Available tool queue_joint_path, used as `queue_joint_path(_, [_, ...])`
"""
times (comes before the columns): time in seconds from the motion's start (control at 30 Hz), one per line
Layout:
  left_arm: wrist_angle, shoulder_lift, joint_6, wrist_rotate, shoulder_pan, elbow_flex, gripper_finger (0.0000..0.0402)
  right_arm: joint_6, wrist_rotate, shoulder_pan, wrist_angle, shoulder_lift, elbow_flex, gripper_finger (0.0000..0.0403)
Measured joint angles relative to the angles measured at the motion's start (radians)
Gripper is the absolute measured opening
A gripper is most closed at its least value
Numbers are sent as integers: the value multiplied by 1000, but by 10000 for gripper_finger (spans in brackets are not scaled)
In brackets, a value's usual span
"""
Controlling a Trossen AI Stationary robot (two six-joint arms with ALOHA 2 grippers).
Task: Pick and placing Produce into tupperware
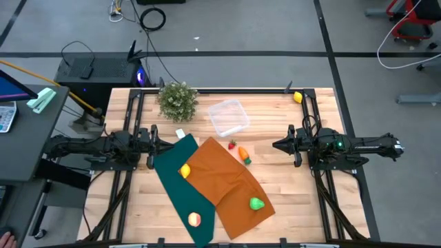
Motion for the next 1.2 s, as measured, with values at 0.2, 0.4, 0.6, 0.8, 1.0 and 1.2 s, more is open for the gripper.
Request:
queue_joint_path(0.2, [0,0,0,0,0,0,36,0,0,0,0,0,0,0])
queue_joint_path(0.4, [0,0,0,0,0,0,27,0,0,0,0,0,0,0])
queue_joint_path(0.6, [0,0,0,0,0,0,24,0,0,0,0,0,0,0])
queue_joint_path(0.8, [0,0,0,0,0,0,33,0,0,0,0,0,0,0])
queue_joint_path(1.0, [0,0,0,0,0,0,34,0,0,0,0,0,0,0])
queue_joint_path(1.2, [0,0,0,0,0,0,25,0,0,0,0,0,0,0])
